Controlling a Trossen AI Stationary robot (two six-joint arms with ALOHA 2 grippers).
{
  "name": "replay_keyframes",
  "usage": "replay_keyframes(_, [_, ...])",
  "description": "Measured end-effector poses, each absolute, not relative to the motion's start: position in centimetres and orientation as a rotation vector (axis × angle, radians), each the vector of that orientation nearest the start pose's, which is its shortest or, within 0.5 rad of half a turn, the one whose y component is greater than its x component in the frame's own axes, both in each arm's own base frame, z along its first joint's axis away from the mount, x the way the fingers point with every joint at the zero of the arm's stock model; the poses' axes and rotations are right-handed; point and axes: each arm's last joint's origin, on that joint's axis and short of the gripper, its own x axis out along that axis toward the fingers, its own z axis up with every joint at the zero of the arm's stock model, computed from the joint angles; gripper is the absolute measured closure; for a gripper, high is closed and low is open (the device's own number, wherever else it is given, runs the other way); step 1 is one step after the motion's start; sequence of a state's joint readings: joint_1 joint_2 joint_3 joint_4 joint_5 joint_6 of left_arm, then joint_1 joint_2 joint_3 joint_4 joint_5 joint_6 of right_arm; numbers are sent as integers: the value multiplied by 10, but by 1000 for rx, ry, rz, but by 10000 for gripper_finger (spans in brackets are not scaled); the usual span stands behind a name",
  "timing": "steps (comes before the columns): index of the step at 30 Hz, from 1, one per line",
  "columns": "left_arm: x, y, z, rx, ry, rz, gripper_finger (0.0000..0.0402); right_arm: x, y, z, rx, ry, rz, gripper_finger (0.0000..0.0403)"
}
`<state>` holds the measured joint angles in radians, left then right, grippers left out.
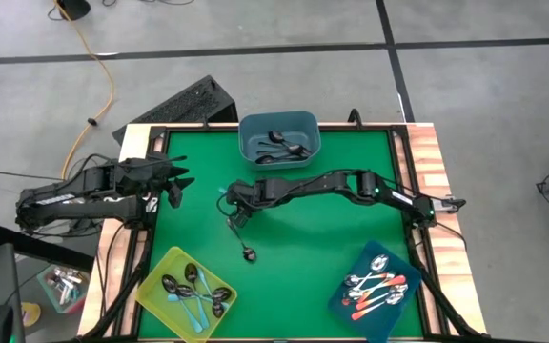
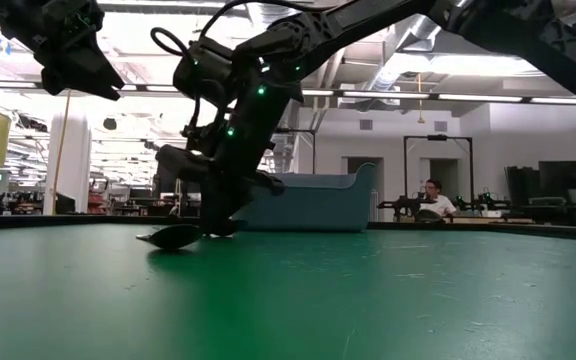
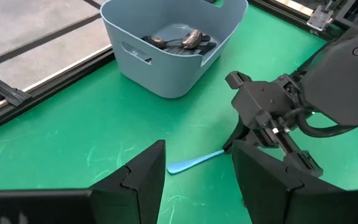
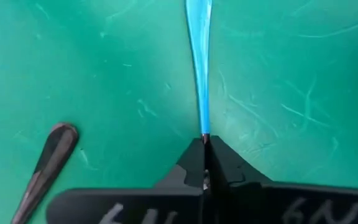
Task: Sort silverware by color (type)
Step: Put the light blue spoon into the yellow bin
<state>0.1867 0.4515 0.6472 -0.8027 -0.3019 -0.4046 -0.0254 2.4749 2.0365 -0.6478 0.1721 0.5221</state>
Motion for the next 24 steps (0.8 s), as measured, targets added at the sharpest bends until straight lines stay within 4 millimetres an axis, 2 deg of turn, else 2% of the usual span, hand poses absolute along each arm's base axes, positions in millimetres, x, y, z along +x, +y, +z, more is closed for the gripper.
replay_keyframes(5, [86, 25, 271, -350, 506, 590, 232, 519, -18, 135, 433, 1009, -443, 394])
replay_keyframes(16, [86, 25, 271, -352, 506, 591, 232, 512, -15, 176, 460, 941, -433, 398])
replay_keyframes(24, [86, 25, 271, -352, 506, 590, 232, 514, -4, 188, 471, 897, -423, 398])
